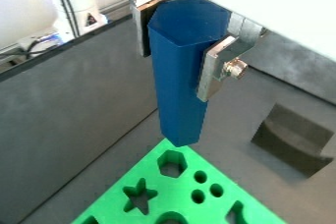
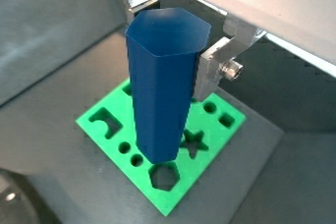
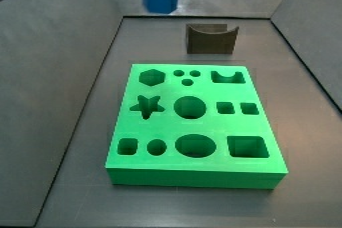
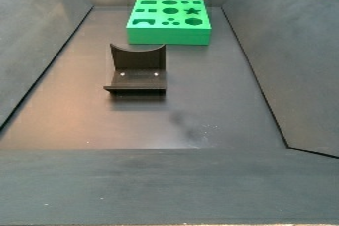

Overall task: Pick up the hexagon object. Move up. Place the hexagon object on the fixture. Regrasp the hexagon object. Move to above the board. Insert the hexagon object.
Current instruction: Insert the hexagon object.

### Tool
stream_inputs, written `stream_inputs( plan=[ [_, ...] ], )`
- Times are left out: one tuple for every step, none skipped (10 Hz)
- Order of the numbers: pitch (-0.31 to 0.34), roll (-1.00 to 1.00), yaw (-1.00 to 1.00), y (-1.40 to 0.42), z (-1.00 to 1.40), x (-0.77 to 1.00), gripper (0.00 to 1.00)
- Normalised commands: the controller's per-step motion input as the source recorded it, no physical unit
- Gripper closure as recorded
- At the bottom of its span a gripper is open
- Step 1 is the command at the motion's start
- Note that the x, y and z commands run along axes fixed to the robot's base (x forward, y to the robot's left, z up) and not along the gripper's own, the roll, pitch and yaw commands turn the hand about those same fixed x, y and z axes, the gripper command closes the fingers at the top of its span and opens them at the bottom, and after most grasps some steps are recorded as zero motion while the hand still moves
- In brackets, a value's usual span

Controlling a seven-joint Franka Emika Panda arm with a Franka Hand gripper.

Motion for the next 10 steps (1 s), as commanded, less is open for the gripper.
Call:
stream_inputs(
  plan=[
    [-0.021,-0.02,-0.65,0.00,-0.55,-0.25,1.00],
    [0.000,0.00,-0.83,0.00,-0.49,-0.16,1.00],
    [-0.003,0.00,-1.00,0.00,-0.43,0.00,1.00],
    [-0.007,0.00,-1.00,0.00,-0.40,0.00,1.00],
    [-0.047,0.01,-0.82,0.01,-0.29,-0.01,1.00],
    [-0.041,0.00,-0.50,0.02,-0.27,-0.04,1.00],
    [-0.017,0.00,0.00,0.00,0.00,0.00,1.00],
    [0.000,0.00,0.00,-0.02,-0.07,0.07,1.00],
    [-0.067,0.03,0.00,0.00,-0.44,-0.05,1.00],
    [-0.109,0.02,-0.03,0.00,-0.57,-0.07,1.00]
  ],
)
